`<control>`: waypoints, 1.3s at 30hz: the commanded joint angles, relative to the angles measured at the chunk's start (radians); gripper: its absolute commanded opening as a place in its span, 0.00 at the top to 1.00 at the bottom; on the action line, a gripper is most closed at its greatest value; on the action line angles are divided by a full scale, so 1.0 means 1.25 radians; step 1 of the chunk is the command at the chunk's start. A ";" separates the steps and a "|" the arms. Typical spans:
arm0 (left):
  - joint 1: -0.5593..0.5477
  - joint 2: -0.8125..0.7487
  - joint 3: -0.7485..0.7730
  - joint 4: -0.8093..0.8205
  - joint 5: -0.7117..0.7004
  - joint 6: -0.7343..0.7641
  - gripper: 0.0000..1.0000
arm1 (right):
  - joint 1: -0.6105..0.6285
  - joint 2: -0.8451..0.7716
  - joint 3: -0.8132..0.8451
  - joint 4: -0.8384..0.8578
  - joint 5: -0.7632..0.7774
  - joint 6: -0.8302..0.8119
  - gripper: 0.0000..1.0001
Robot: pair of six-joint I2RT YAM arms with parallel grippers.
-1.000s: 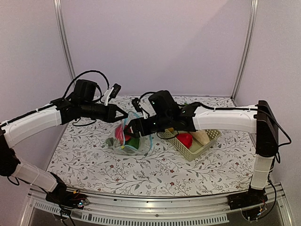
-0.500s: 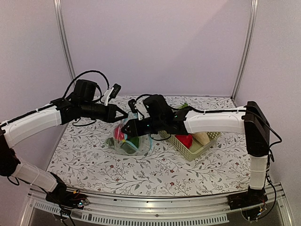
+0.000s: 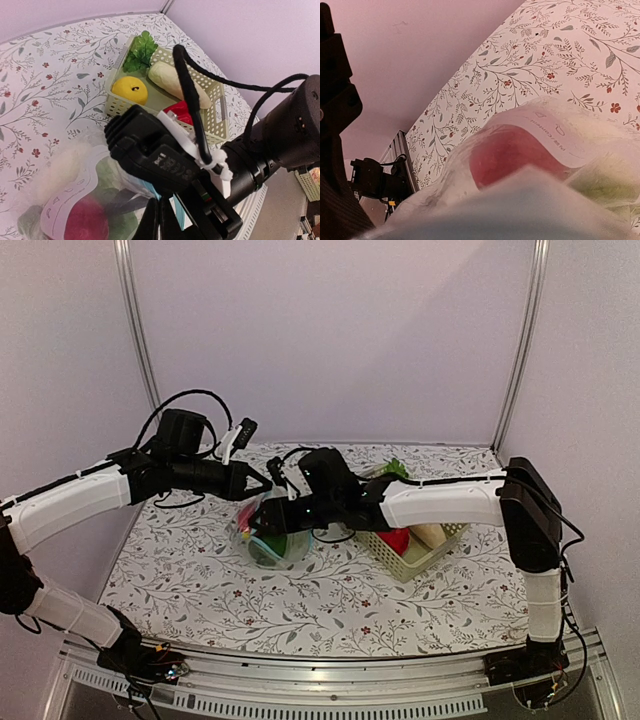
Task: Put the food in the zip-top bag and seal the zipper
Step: Adjust the fake fruit in the zipper food storage bag, then pick up the fake vegetable from the bin.
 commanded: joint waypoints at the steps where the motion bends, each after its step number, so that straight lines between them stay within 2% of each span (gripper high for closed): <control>1: -0.007 -0.013 0.003 0.018 0.000 0.012 1.00 | 0.004 -0.025 -0.015 0.012 -0.011 -0.010 0.34; 9: 0.022 -0.025 0.011 -0.004 -0.027 0.019 1.00 | 0.004 -0.165 -0.097 -0.020 -0.025 -0.028 0.20; 14: 0.032 -0.031 0.012 -0.010 -0.040 0.022 1.00 | 0.005 -0.280 -0.157 -0.097 0.007 -0.055 0.11; 17: 0.032 -0.036 0.012 -0.013 -0.041 0.025 1.00 | 0.005 -0.344 -0.178 -0.176 0.067 -0.084 0.07; 21: 0.032 -0.036 0.009 -0.007 -0.038 0.025 1.00 | 0.000 -0.419 -0.198 -0.293 0.221 -0.127 0.01; 26: 0.031 -0.027 0.008 -0.005 -0.034 0.025 1.00 | -0.056 -0.489 -0.247 -0.382 0.319 -0.116 0.01; 30: 0.031 -0.024 0.004 -0.001 -0.042 0.030 1.00 | -0.135 -0.496 -0.283 -0.432 0.298 -0.069 0.01; 34: 0.031 -0.019 0.004 -0.001 -0.046 0.032 1.00 | -0.204 -0.451 -0.301 -0.462 0.261 -0.039 0.04; 39: 0.031 -0.017 0.004 -0.001 -0.047 0.034 1.00 | -0.234 -0.387 -0.304 -0.465 0.245 -0.028 0.08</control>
